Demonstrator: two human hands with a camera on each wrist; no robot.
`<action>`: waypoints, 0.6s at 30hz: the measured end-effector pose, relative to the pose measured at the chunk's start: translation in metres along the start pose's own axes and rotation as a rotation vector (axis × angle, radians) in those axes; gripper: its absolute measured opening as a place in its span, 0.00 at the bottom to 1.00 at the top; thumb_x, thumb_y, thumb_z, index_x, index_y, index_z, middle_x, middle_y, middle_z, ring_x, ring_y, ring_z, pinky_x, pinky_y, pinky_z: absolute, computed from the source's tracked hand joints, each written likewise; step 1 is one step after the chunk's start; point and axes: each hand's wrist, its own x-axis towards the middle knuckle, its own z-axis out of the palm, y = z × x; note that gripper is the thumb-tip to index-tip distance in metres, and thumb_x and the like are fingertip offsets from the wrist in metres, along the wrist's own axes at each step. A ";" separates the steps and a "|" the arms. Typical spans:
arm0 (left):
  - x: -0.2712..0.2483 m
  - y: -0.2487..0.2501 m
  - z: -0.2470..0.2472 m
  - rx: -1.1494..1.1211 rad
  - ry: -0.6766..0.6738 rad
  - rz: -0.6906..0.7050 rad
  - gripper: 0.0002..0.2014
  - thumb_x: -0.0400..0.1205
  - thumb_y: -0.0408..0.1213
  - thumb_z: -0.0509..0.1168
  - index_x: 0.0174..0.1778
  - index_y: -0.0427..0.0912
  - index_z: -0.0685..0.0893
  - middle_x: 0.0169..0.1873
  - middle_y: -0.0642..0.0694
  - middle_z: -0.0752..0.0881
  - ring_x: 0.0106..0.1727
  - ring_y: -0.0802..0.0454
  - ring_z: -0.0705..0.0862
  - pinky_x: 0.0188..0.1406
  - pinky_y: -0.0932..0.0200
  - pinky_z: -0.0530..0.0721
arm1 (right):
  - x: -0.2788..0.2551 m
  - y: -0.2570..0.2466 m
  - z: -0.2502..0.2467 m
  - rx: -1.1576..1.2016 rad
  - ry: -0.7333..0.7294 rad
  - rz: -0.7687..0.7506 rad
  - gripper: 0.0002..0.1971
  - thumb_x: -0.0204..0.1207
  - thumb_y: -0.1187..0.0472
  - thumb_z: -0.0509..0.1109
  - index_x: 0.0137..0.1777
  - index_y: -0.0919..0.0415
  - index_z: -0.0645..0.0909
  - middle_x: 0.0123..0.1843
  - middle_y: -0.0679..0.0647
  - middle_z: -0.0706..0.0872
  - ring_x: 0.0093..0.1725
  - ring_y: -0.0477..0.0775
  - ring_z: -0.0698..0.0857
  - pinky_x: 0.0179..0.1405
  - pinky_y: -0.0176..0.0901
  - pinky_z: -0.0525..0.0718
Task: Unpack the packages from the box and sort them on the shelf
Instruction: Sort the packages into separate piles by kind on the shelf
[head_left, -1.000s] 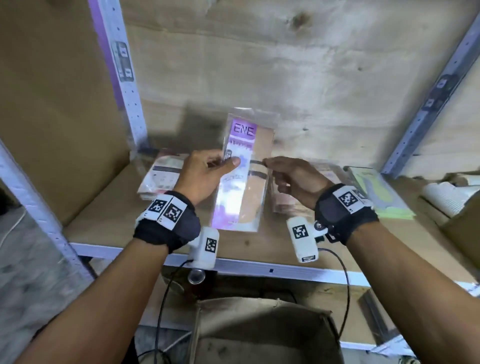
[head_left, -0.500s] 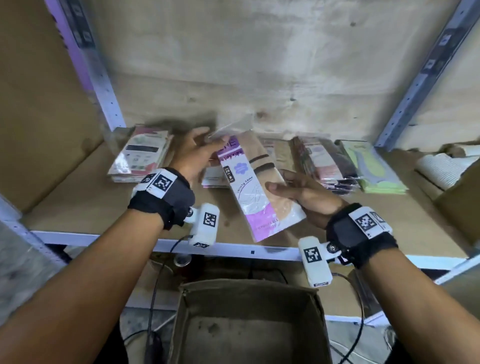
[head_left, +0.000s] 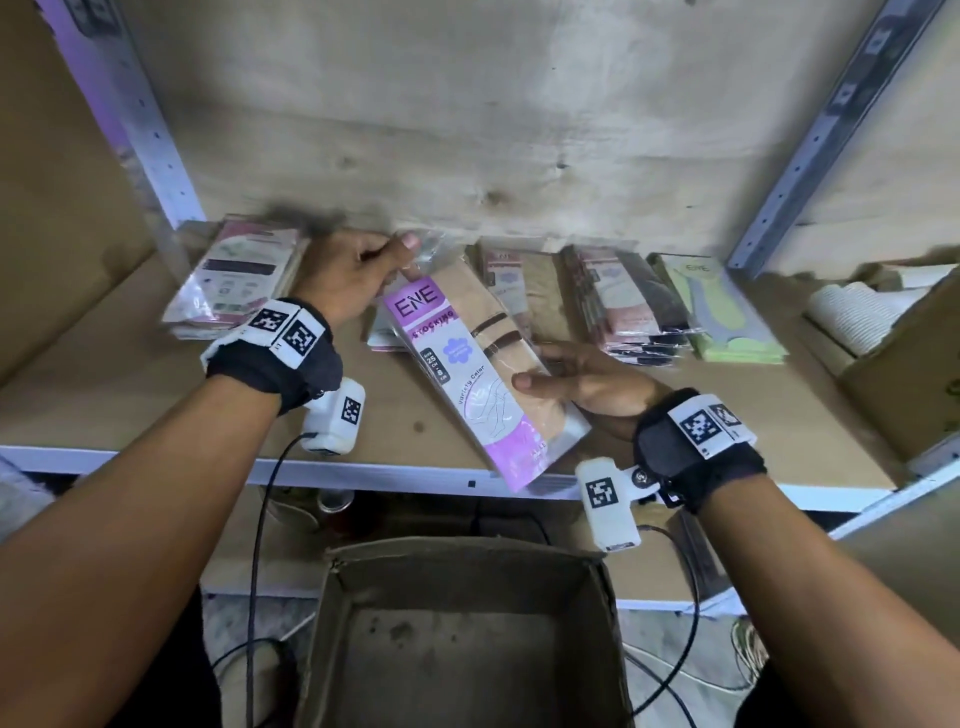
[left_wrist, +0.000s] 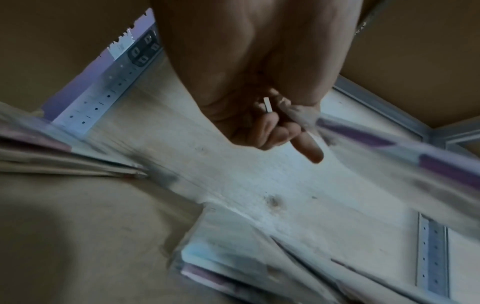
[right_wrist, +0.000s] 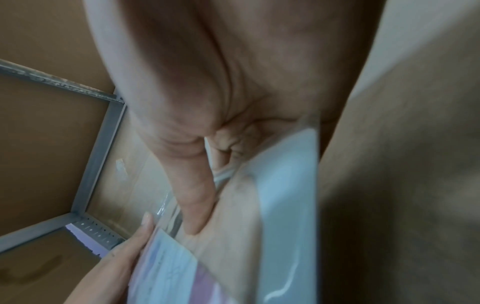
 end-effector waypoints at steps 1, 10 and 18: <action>0.000 0.001 -0.002 0.017 -0.013 0.023 0.26 0.79 0.63 0.65 0.41 0.41 0.92 0.26 0.40 0.84 0.27 0.54 0.76 0.34 0.60 0.75 | 0.000 0.001 -0.001 -0.011 0.004 0.004 0.18 0.79 0.74 0.68 0.69 0.74 0.78 0.65 0.69 0.85 0.59 0.59 0.88 0.64 0.53 0.85; -0.017 0.006 -0.008 0.084 -0.121 0.062 0.16 0.84 0.51 0.65 0.42 0.42 0.89 0.20 0.58 0.83 0.19 0.62 0.75 0.21 0.70 0.73 | -0.006 0.000 -0.012 -0.085 -0.028 0.091 0.22 0.71 0.62 0.74 0.65 0.69 0.80 0.64 0.68 0.86 0.63 0.68 0.86 0.64 0.59 0.85; -0.024 0.010 -0.013 0.030 -0.092 0.031 0.23 0.87 0.52 0.60 0.30 0.43 0.84 0.29 0.39 0.86 0.33 0.50 0.82 0.37 0.65 0.77 | -0.011 0.000 -0.014 -0.070 -0.071 0.048 0.16 0.73 0.66 0.72 0.61 0.65 0.81 0.64 0.67 0.86 0.60 0.63 0.87 0.59 0.51 0.87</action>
